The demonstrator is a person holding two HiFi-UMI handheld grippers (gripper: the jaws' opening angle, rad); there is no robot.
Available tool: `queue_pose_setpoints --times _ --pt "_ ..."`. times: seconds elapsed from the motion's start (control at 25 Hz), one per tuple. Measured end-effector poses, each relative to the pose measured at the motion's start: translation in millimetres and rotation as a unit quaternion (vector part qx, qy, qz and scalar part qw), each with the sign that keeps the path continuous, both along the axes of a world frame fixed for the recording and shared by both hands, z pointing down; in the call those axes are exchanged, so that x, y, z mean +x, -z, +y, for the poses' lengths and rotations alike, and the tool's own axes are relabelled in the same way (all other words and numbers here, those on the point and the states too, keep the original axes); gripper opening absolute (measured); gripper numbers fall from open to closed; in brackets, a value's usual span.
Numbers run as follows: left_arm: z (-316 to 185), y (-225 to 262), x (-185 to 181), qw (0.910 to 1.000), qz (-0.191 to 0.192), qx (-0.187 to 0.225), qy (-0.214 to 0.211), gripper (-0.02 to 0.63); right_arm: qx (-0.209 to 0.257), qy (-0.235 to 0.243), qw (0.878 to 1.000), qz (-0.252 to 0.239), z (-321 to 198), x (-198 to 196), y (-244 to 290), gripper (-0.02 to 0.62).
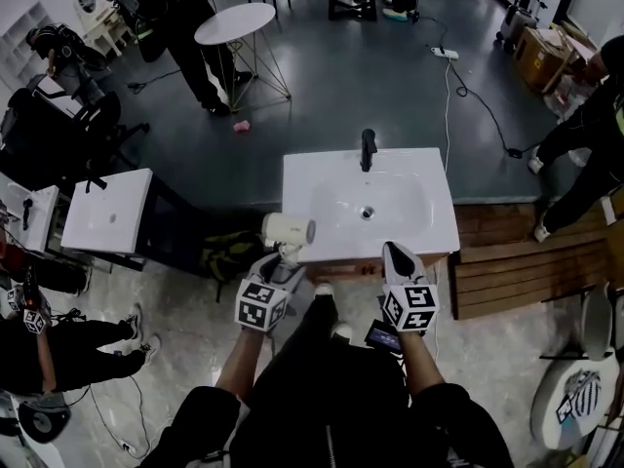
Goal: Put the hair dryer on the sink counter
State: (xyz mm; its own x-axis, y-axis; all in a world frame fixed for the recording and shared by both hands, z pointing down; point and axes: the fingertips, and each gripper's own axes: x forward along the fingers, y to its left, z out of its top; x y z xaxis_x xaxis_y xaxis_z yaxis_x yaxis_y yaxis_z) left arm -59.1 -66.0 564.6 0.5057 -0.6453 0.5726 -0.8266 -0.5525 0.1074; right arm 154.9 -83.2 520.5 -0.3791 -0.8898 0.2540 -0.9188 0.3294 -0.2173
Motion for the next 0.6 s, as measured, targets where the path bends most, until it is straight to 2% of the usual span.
queue_pose_setpoints --times 0.6 --pt "-60 -4 7 0.9998 0.016 0.001 0.013 0.242 -0.004 0.007 1.000 0.022 -47 5 2 0.005"
